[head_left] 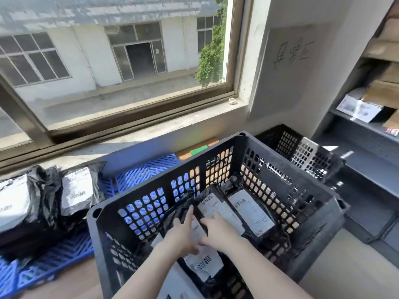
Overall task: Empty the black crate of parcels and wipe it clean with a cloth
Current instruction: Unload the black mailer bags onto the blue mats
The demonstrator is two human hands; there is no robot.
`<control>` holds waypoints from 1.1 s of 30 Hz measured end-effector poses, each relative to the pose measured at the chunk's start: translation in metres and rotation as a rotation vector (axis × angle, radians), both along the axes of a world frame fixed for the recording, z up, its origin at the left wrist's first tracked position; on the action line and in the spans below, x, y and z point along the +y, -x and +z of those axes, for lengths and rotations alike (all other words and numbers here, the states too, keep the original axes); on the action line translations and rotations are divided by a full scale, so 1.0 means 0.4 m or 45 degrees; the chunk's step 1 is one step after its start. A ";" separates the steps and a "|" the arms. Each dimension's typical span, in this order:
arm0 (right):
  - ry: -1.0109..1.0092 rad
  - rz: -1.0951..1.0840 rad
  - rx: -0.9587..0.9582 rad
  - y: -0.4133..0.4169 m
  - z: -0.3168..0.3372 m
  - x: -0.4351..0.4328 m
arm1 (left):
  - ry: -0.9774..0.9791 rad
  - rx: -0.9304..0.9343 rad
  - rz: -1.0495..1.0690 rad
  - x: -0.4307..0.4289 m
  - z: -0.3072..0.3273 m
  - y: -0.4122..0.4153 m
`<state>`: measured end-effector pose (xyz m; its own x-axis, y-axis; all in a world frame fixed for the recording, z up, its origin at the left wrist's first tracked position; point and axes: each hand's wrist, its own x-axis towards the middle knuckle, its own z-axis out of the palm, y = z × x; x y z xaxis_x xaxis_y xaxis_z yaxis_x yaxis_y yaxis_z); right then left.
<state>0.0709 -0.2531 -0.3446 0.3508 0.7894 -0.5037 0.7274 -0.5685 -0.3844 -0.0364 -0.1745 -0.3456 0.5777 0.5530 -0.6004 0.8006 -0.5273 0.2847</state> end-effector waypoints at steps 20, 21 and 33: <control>-0.516 -0.439 0.277 -0.107 0.121 -0.021 | -0.080 -0.688 0.079 0.024 0.053 0.004; -0.555 -0.454 0.308 -0.119 0.149 -0.035 | -0.093 -0.743 0.078 0.022 0.061 0.004; -1.058 -0.616 0.547 -0.153 0.430 -0.061 | -0.391 -1.475 0.195 0.048 0.233 0.011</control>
